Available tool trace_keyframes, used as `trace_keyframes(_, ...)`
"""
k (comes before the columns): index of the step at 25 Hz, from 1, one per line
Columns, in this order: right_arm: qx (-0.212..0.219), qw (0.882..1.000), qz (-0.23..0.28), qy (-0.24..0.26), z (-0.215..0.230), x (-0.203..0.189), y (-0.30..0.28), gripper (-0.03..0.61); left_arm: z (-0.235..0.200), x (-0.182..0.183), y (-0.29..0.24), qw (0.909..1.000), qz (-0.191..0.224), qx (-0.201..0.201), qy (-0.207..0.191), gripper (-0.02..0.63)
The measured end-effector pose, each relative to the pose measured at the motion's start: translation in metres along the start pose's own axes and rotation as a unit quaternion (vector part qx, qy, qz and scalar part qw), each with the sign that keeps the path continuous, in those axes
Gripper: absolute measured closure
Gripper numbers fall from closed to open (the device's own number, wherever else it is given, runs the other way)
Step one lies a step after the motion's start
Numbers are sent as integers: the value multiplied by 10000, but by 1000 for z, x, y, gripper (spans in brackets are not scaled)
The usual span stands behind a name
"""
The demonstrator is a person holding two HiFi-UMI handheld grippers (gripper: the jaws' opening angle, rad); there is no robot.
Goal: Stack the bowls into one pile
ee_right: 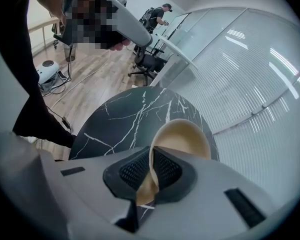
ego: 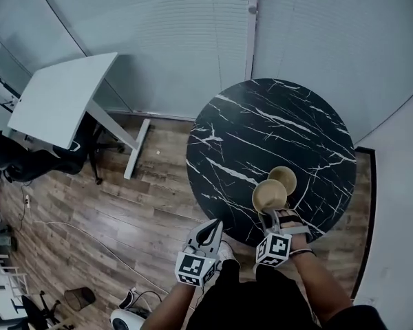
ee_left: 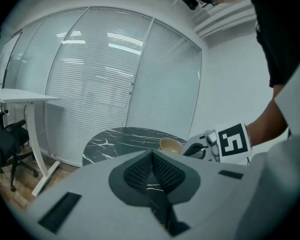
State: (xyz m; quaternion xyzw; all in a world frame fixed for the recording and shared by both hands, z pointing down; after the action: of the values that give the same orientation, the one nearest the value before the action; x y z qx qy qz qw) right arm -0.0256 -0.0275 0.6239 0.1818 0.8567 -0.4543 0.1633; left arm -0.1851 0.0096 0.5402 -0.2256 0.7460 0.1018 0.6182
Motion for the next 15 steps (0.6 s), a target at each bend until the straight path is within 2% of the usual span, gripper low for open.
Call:
trace_keyframes(6,40,9993,-142,-352,-11,-19,13,555,19,-4,-14,9995,-78,-299,-47,600)
trace_keyframes(15,223,9980,-191,-553,-29,-33,21,554,20,-13,-22,9994,-324,-150,43,600)
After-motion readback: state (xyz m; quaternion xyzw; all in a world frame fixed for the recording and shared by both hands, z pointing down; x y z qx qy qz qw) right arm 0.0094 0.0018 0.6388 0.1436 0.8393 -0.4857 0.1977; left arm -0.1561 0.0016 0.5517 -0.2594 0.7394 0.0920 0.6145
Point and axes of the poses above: the fingertips, and each gripper's own axes: y backward along the fingers, z to its right, x out of its top, the point moved 4 cm from there along y, backward along the fingers, and after that the axes turned 12 degrees about z, right-handed, at the moved point
